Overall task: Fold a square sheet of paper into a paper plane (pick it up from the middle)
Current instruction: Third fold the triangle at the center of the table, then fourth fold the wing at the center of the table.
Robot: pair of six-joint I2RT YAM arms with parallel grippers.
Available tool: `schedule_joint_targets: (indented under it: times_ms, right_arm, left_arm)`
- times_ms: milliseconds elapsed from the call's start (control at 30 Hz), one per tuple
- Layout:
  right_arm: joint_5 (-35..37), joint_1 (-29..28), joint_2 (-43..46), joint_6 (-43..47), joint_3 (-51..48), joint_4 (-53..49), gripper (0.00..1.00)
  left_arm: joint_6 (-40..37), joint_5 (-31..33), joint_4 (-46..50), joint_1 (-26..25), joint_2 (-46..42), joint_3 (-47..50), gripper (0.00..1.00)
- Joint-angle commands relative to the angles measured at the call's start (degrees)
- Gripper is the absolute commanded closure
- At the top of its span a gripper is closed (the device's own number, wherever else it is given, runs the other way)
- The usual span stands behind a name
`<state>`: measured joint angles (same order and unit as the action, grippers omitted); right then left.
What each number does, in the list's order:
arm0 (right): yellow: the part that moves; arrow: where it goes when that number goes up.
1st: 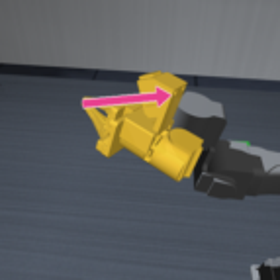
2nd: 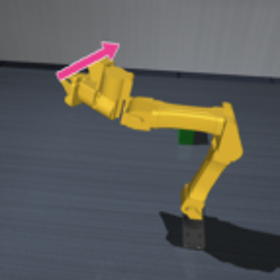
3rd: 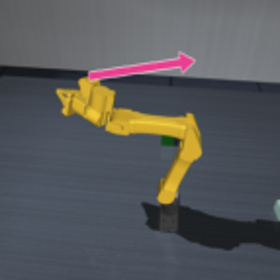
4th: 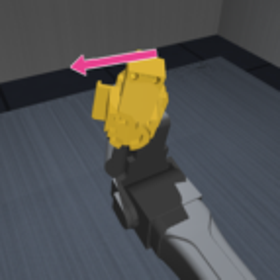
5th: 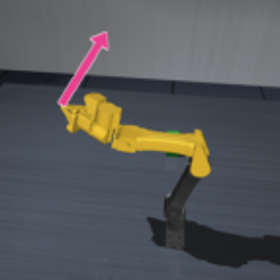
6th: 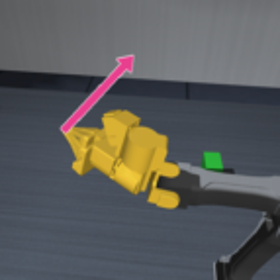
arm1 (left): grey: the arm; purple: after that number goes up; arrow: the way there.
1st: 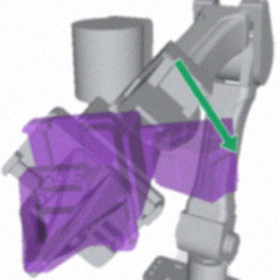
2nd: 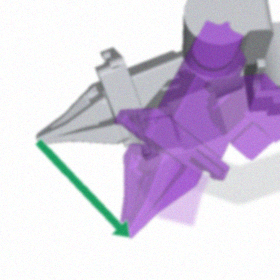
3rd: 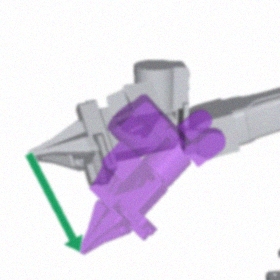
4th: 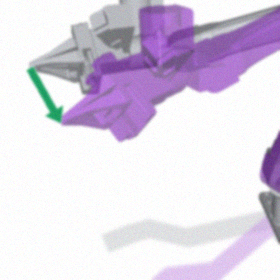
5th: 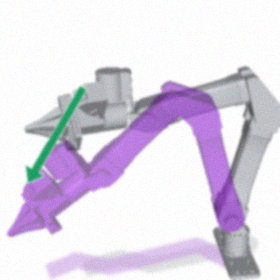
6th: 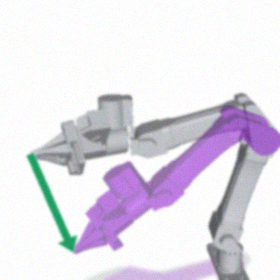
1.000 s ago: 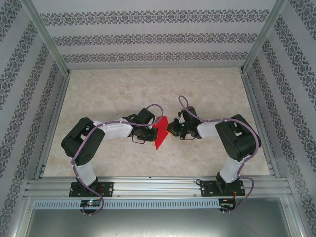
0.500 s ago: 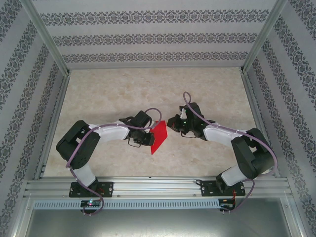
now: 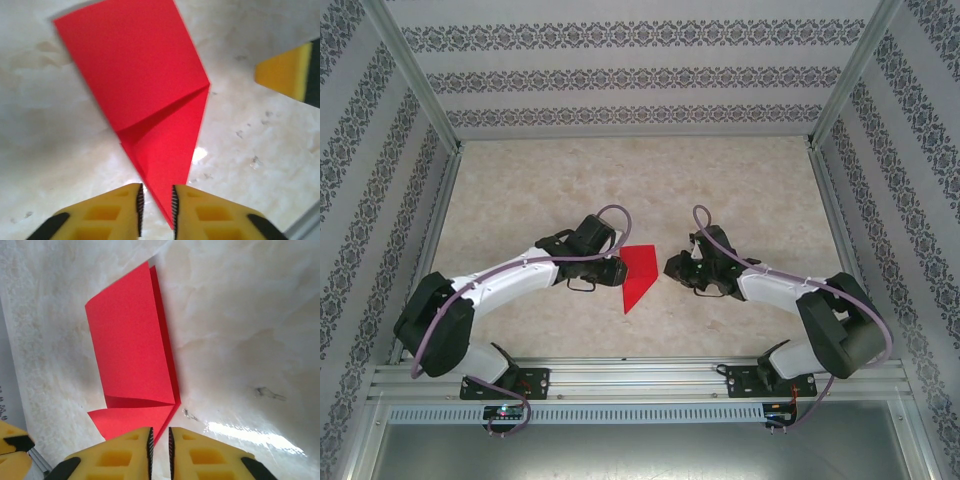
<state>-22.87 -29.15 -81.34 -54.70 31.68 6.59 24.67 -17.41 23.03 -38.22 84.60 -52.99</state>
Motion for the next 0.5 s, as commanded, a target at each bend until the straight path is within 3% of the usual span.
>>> schedule_joint_targets:
  times_ms: [0, 267, 467]
  right_arm:
    - [0.59, -0.71, 0.33, -0.63, -1.09, 1.14, 0.77]
    - [-2.64, -2.26, -4.32, -2.23, 0.15, 6.31, 0.69]
    - [-2.95, -3.24, -6.86, -3.54, 1.18, 7.69, 0.67]
  left_arm:
    - [-0.09, -6.73, -2.89, -0.87, 3.95, -2.37, 0.80]
    - [4.74, 7.26, 0.81, -1.69, 15.08, -6.42, 0.95]
    - [4.62, 6.40, -1.49, -1.66, 16.56, -5.74, 0.95]
